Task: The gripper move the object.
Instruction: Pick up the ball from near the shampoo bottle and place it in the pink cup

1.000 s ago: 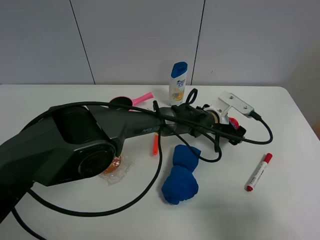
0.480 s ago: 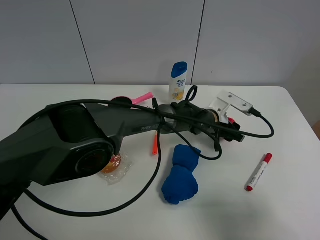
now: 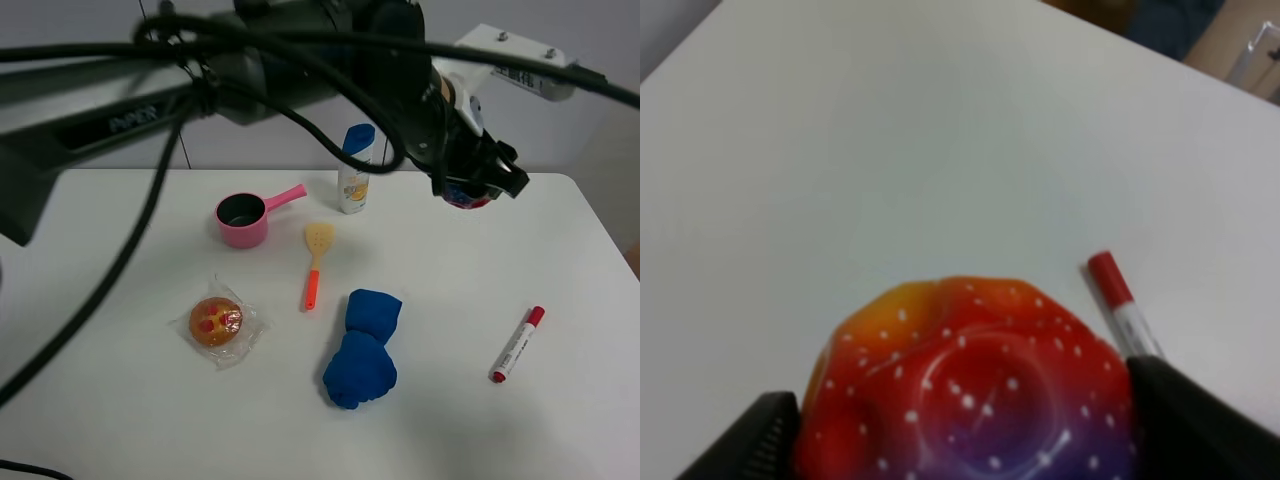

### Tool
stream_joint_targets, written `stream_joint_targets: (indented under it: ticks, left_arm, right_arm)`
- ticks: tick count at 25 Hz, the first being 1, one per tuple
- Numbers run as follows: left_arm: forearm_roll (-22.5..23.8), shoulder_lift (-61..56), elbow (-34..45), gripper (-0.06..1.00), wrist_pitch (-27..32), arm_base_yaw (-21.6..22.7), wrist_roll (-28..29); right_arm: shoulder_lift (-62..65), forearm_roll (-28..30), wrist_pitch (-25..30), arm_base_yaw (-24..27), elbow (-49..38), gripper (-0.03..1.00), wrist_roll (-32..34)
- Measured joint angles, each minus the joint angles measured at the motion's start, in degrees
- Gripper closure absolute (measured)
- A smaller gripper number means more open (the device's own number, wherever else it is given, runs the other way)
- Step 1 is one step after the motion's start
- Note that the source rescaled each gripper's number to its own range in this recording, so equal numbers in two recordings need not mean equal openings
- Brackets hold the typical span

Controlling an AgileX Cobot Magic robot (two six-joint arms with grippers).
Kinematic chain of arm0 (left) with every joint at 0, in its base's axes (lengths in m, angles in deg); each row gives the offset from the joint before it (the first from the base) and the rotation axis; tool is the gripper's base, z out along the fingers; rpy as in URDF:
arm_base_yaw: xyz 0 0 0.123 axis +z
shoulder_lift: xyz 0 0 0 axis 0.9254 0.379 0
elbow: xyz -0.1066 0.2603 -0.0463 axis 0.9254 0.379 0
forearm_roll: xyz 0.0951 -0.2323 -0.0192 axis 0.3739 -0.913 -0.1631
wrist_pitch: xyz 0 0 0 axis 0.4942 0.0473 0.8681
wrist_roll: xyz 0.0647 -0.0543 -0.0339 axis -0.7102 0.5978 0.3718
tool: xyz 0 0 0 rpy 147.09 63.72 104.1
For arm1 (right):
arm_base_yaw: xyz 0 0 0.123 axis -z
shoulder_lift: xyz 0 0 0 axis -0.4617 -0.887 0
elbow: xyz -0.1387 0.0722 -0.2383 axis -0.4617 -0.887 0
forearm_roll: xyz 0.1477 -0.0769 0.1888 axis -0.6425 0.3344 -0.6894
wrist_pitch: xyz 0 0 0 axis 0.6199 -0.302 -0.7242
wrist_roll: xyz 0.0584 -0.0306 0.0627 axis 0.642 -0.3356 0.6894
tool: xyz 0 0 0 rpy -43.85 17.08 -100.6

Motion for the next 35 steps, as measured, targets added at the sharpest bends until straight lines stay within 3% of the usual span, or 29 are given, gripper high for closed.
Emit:
stream_joint_targets:
  ticks: [3, 6, 9, 14, 18, 25, 35]
  left_arm:
    - [2.89, -4.27, 1.66, 0.92, 10.26, 4.4, -0.05]
    - [5.12, -8.45, 8.95, 0.92, 11.99, 9.27, -0.05]
    - [5.16, -14.02, 20.35, 0.92, 4.43, 14.26, -0.48]
    - [4.18, -22.79, 41.49, 0.92, -18.41, 22.15, -4.16]
    - [4.08, -22.5, 50.57, 0.92, -30.32, 24.82, -4.78]
    - [3.86, -16.38, 51.71, 0.92, -43.43, 24.87, -4.82]
    - [3.81, -7.49, 47.33, 0.92, -45.53, 26.23, -5.02]
  right_arm:
    - [0.0, 0.0, 0.0, 0.0, 0.0, -0.03, 0.0]
    - [0.0, 0.0, 0.0, 0.0, 0.0, -0.03, 0.0]
    - [0.0, 0.0, 0.0, 0.0, 0.0, -0.03, 0.0]
    - [0.0, 0.0, 0.0, 0.0, 0.0, -0.03, 0.0]
    - [0.0, 0.0, 0.0, 0.0, 0.0, -0.03, 0.0]
    - [0.0, 0.0, 0.0, 0.0, 0.0, -0.03, 0.0]
    - [0.0, 0.0, 0.0, 0.0, 0.0, -0.03, 0.0]
